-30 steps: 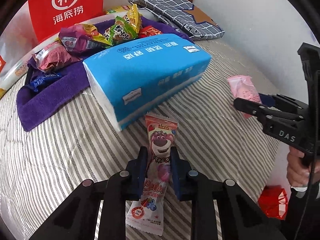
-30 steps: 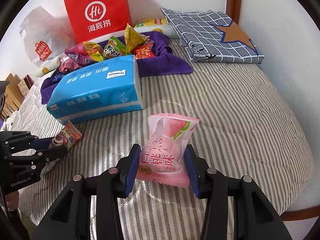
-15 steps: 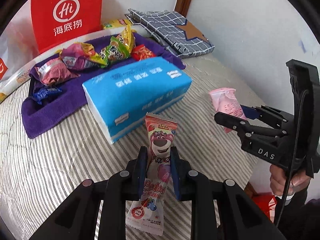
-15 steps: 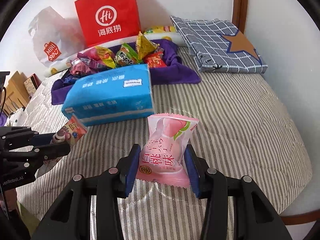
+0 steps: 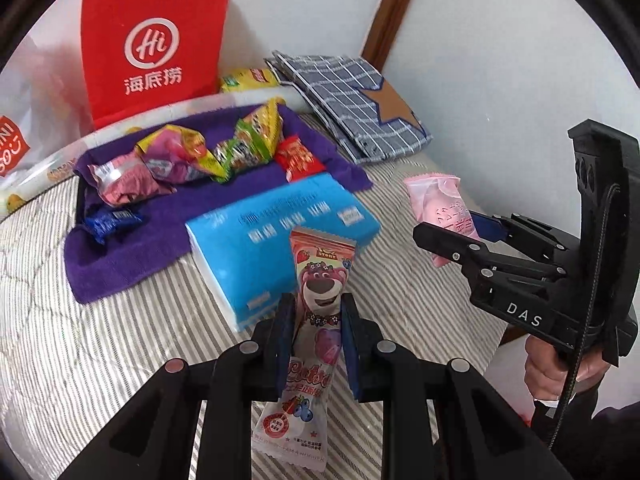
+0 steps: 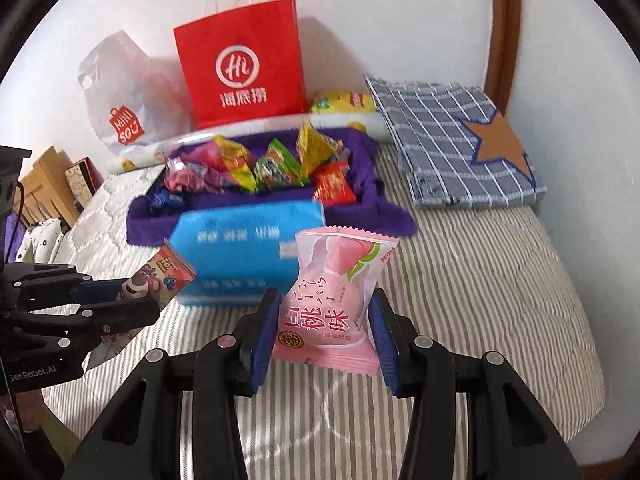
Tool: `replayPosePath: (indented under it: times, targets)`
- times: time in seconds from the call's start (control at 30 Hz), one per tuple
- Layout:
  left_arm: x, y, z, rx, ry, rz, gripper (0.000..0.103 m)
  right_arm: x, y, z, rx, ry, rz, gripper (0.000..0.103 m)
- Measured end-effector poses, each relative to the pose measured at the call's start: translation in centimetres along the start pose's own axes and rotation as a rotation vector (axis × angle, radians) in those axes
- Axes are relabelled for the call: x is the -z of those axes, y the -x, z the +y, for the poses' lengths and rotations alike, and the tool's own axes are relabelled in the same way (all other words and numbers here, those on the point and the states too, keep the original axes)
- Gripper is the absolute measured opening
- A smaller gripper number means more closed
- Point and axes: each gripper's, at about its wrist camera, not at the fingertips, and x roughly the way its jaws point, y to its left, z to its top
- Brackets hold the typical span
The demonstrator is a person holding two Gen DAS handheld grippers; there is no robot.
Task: Organize snacks
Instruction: 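Carry the peach packet with the right tool while the left tool carries the bear stick to the towel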
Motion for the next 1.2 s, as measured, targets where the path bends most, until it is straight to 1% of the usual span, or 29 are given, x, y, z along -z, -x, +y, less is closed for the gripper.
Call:
replayPosePath:
  times: [0.2, 0.33, 0.47, 0.67, 0.83, 0.97, 1.2]
  targets:
    - [-2.6, 0.8, 2.0, -0.025, 0.052, -0.036, 0.021, -3.5, -0.6, 0.2, -0.038, 0.032, -0.025, 0.045]
    - [-4.6, 1.3, 4.1, -0.065, 0.092, -0.061, 0.021, -6.1, -1.8, 0.2, -0.058, 0.038, -0.033, 0.045]
    - [-6.5, 1.8, 6.4, -0.108, 0.129, -0.078, 0.021, -8.8, -3.3, 0.2, -0.091, 0.033, -0.038, 0.045]
    - [-8.9, 1.7, 9.8, -0.154, 0.196, -0.102, 0.021, -11.6, -5.9, 0.9, -0.102, 0.042, -0.041, 0.045]
    - [-10.2, 0.7, 12.7, -0.164, 0.267, -0.107, 0.021, -12.7, -8.9, 1.2, -0.125, 0.036, -0.013, 0.045]
    - [-11.1, -1.0, 14.6, -0.162, 0.317, -0.103, 0.021, -12.7, -11.8, 1.5, -0.133, 0.038, 0.038, 0.045]
    - [-12.7, -4.2, 16.3, -0.156, 0.350, -0.072, 0.021, -12.2, -15.6, 1.8, -0.144, 0.047, 0.104, 0.045]
